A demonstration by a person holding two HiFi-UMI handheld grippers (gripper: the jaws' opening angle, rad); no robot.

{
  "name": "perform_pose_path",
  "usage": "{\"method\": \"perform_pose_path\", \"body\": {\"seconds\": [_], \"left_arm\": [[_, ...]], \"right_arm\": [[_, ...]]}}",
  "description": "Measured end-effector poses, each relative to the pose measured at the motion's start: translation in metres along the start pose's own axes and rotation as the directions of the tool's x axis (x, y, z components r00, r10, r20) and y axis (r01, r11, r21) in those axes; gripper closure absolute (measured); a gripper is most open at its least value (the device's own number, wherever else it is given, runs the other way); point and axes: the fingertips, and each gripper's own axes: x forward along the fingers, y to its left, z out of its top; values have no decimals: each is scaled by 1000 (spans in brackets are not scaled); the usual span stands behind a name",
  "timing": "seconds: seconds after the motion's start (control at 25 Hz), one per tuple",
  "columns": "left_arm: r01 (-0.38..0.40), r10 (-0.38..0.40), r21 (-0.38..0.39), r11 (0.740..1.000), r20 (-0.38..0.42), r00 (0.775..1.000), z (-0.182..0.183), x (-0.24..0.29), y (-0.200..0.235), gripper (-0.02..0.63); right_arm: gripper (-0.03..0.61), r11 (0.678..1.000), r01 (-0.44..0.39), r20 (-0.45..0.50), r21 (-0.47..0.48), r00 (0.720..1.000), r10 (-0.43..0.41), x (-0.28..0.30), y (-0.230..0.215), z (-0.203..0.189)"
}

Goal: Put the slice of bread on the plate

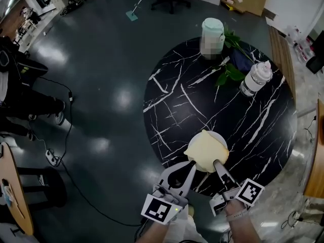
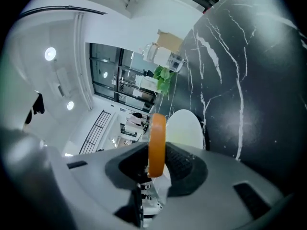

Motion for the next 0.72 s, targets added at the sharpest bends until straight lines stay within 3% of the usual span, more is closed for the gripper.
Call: {"method": "perform_pose_path", "body": {"seconds": [0.28,0.44,0.6,0.72], "left_arm": [[8,-8,-12,1000,10,1000,2,3,-2,606],[18,-17,-30,999,15,1000,3,4,-4,606],[23,-23,-36,999,12,1000,2,3,-7,606],[26,-25,-41,999,10,1000,0,3,-8,606]], "right_arm": [[480,995,51,-27,-84,998,-54,3,-2,2],[402,980,88,-50,-179,994,-98,1,-4,0],[348,935,117,-87,-336,984,-154,1,-7,-1],[325,882,121,-128,-455,971,-200,2,-9,-6]]}}
